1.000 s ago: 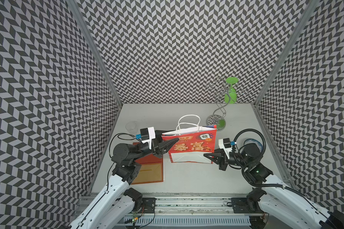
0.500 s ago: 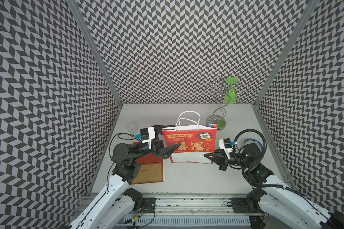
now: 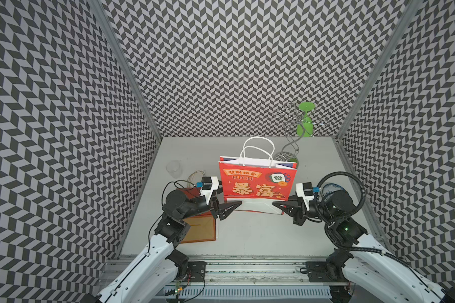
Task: Put away the paper bag
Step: Press the paper bag.
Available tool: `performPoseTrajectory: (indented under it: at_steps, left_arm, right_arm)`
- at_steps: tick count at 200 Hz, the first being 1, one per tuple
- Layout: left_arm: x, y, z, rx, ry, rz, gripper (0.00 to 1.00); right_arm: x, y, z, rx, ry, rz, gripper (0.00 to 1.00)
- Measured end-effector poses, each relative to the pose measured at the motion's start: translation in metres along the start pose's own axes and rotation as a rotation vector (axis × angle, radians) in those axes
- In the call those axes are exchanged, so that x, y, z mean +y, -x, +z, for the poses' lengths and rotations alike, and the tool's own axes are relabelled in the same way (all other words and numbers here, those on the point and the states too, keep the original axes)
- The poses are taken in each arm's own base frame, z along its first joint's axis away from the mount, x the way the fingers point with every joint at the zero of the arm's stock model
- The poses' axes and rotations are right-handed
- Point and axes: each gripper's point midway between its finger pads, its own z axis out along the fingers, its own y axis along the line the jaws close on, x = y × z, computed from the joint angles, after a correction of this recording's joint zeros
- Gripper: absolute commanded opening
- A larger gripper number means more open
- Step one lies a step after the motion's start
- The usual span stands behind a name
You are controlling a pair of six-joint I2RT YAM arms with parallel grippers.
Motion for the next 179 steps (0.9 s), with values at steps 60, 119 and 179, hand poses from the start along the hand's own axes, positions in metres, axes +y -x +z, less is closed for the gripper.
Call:
performPoseTrajectory:
  at_steps: [60,119,179]
  left_arm:
    - [-0.015,-0.001,-0.002,-0.026,-0.087,-0.025,0.0]
    - [-0.012,0.002,0.0,-0.039,-0.085,-0.04,0.0]
    - [-0.004,0.0,0.002,-0.039,-0.053,-0.054,0.0]
  right_arm:
    - [-0.003,-0.003,0.002,0.009,-0.002,0.01,0.0]
    - [-0.014,-0.015,0.001,0.044,-0.063,0.011,0.42]
    - [-0.022,-0.058,-0.007,0.128,-0.123,0.084,0.23]
